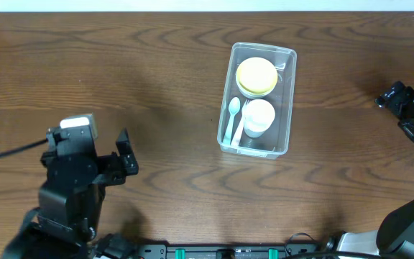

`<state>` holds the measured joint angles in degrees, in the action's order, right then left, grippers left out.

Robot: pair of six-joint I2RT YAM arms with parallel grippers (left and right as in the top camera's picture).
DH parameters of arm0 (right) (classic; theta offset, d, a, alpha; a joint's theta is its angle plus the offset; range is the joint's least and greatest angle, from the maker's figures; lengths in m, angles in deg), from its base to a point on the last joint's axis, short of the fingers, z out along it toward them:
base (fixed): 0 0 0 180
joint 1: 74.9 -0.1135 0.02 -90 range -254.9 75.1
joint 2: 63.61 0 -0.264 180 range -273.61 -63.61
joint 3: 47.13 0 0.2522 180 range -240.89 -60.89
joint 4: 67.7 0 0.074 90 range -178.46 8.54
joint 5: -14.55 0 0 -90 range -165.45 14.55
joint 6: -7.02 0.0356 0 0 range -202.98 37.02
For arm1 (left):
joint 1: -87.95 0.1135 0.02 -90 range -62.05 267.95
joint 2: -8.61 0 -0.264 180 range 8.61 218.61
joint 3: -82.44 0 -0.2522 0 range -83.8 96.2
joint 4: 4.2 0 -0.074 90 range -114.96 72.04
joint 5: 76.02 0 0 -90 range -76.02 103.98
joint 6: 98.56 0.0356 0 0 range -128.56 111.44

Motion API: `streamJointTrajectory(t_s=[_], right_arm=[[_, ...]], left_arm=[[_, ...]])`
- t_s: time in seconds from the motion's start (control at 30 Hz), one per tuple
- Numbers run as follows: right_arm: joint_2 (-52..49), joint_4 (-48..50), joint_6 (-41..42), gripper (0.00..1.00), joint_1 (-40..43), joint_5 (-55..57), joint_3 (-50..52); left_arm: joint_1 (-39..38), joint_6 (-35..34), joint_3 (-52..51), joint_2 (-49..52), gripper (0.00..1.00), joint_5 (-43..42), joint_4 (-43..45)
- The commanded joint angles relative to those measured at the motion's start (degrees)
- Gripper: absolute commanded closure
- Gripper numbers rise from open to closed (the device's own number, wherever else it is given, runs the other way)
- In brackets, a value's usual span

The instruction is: Pack container

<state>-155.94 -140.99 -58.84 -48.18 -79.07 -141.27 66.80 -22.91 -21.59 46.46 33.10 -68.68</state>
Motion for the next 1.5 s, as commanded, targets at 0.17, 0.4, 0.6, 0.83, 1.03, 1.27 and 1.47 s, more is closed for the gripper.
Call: streamJointTrajectory(t_s=[0.17,0.4,0.6,0.83,1.03,1.27,1.47], right_arm=[[-0.2,-0.1,0.7,0.01,0.1,0.2,0.1],[-0.2,-0.1,0.7,0.01,0.1,0.2,0.1],[-0.2,-0.1,0.7,0.01,0.1,0.2,0.1],[-0.2,-0.1,0.7,0.01,0.1,0.2,0.1],[-0.2,-0.1,0.7,0.01,0.1,0.2,0.1],[-0.2,-0.1,0.7,0.01,0.1,0.2,0.1],[-0.2,-0.1,0.7,0.01,0.1,0.2,0.1]], left_arm=[[7.1,8.9,-20.2,-11.6,0.02,-13.3,10.8],[10.4,10.1,-31.9,-20.7,0.02,-15.8,12.9],[13.2,12.9,-40.1,-28.1,0.02,-21.2,16.1],[14.8,13.3,-46.4,-33.8,0.02,-22.8,17.0],[14.8,13.7,-50.0,-37.0,0.02,-22.8,17.0],[14.8,13.7,-53.5,-37.7,0.02,-23.0,17.1],[14.8,13.7,-53.5,-37.7,0.02,-22.9,17.2]])
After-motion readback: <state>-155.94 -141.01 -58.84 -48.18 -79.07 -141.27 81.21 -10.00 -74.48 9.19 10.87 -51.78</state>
